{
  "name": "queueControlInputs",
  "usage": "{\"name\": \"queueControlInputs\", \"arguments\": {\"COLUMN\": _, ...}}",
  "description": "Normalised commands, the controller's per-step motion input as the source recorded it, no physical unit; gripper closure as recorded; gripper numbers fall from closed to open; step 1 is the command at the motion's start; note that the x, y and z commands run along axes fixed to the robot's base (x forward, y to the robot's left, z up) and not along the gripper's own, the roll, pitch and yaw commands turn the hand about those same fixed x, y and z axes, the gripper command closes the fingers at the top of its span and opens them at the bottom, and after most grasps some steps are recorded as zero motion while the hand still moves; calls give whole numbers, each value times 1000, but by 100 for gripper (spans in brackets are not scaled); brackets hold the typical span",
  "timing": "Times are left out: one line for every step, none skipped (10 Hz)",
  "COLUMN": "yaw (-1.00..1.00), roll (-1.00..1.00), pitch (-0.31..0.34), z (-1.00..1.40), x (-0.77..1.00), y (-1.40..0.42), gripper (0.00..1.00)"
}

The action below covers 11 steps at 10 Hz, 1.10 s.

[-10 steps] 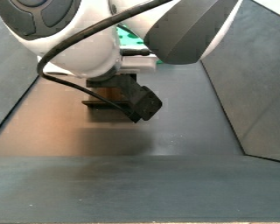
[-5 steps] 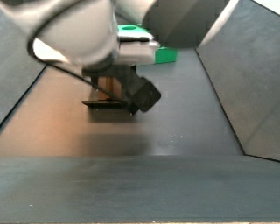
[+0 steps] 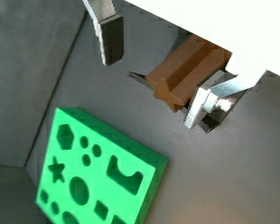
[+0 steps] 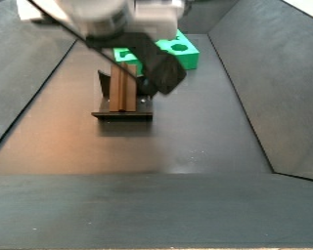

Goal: Pick up the star object. Move up. Place the star object on the fixture. Regrasp the star object. Move to above the board. Insert the star object.
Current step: Regrasp the star object.

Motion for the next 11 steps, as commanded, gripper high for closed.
{"name": "queueControlInputs", "arguments": {"yaw": 4, "roll": 46, "pitch": 98, "z": 349, "x": -22, "y": 8, "gripper": 0}}
{"name": "queueControlInputs", "arguments": {"yaw": 30, "roll": 1000, "pitch": 67, "z": 817, "x": -133, "y": -806, "gripper": 0}}
{"name": "queueControlInputs", "arguments": {"yaw": 29, "roll": 1000, "pitch": 64, "z": 703, "x": -126, "y": -786, "gripper": 0}}
{"name": "queueControlInputs", "arguments": {"yaw": 28, "roll": 1000, "pitch": 54, "z": 569, "x": -127, "y": -667, "gripper": 0}}
{"name": "queueControlInputs", "arguments": {"yaw": 27, "roll": 1000, "pitch": 46, "z": 377, "x": -126, "y": -516, "gripper": 0}}
{"name": "queueControlInputs", "arguments": {"yaw": 27, "roll": 1000, "pitch": 43, "z": 116, "x": -80, "y": -298, "gripper": 0}}
{"name": "queueControlInputs", "arguments": {"yaw": 26, "roll": 1000, "pitch": 43, "z": 26, "x": -35, "y": -123, "gripper": 0}}
{"name": "queueControlInputs", "arguments": {"yaw": 26, "roll": 1000, "pitch": 45, "z": 12, "x": -12, "y": -11, "gripper": 0}}
{"name": "queueControlInputs", "arguments": {"yaw": 26, "roll": 1000, "pitch": 45, "z": 6, "x": -7, "y": -16, "gripper": 0}}
{"name": "queueControlInputs", "arguments": {"yaw": 26, "roll": 1000, "pitch": 42, "z": 11, "x": -18, "y": -30, "gripper": 0}}
{"name": "queueControlInputs", "arguments": {"yaw": 27, "roll": 1000, "pitch": 38, "z": 20, "x": -29, "y": -26, "gripper": 0}}
